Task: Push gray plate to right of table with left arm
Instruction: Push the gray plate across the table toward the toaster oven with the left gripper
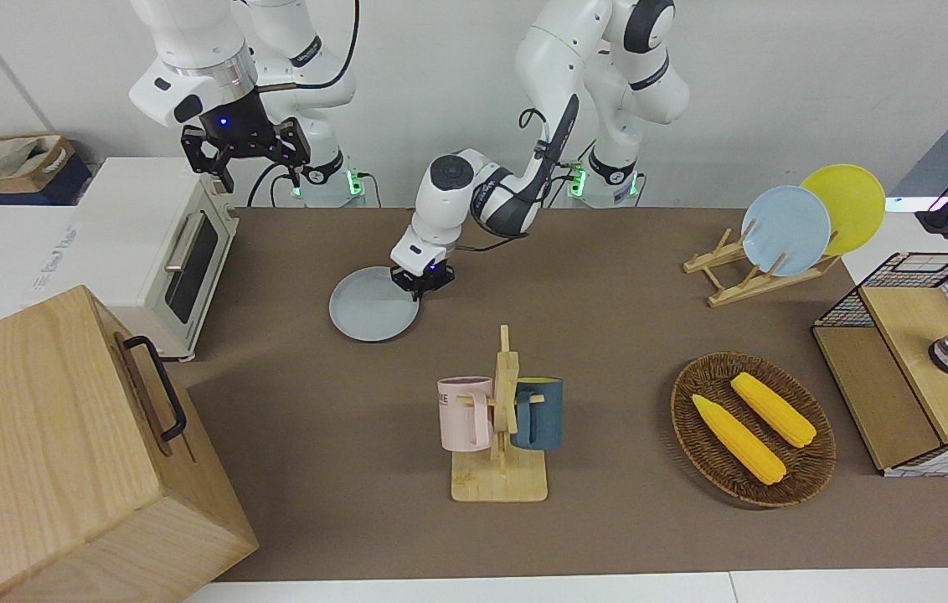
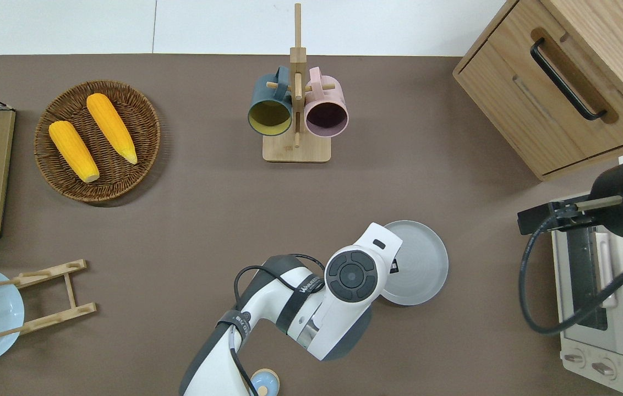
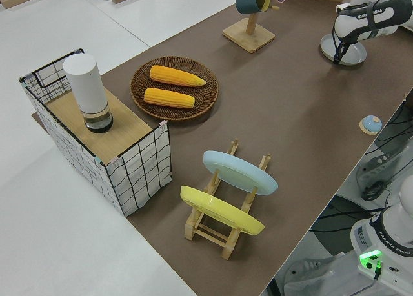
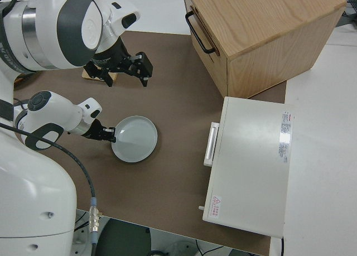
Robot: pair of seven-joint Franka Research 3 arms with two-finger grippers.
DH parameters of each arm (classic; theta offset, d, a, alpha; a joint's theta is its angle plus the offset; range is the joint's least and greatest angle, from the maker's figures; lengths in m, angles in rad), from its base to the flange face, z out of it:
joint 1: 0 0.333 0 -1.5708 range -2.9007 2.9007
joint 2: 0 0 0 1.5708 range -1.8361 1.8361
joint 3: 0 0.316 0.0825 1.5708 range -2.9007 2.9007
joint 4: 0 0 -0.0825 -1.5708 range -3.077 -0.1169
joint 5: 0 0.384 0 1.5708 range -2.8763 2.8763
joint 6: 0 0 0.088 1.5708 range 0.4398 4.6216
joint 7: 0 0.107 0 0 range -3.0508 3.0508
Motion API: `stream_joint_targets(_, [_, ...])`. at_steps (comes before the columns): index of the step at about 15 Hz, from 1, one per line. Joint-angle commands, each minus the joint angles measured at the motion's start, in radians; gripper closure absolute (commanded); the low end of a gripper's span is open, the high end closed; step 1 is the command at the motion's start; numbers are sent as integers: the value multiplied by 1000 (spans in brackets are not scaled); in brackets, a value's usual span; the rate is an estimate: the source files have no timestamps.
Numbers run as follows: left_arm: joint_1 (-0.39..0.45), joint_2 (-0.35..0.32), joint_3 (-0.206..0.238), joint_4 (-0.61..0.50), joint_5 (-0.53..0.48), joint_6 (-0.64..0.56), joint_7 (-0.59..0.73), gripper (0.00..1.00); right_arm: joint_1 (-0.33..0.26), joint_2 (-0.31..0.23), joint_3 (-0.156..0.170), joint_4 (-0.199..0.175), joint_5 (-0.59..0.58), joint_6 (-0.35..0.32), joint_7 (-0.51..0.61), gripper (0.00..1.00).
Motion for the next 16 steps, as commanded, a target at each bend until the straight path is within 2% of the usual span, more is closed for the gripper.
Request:
stream_joint_targets(1, [-21,37,7,54,2,6,-25,976,-11,-8,4,1,8,-12,-3,17])
stream_joint_targets(3, [-19,37,7,54,2,6,-20,499,-11,-8,4,1,8,-12,-3,17])
stream_joint_targets(4, [-18,36,7,54,4,6,-20,219,-11,-8,4,1,8,-12,-1,17])
stream_joint_targets(5, [-18,34,7,54,4,6,-17,123,-11,-8,6,-1,8,-12,-3,17])
stream_joint_targets(8, [-5,7,16,53,4,-1,-10,19,-11,-8,4,-1,8,-12,-3,17])
stream_joint_targets(10, [-1,-20,22,41,4,-23,13,19,-11,-8,4,-1,8,-12,-3,17])
stream_joint_targets(13, [39,-55,29,28,4,-118,131,19,-11,-8,6,-1,8,-12,-3,17])
stream_joint_targets(16, [105,-139,29,-22,4,-221,240,15,-11,-8,4,1,8,-12,-3,17])
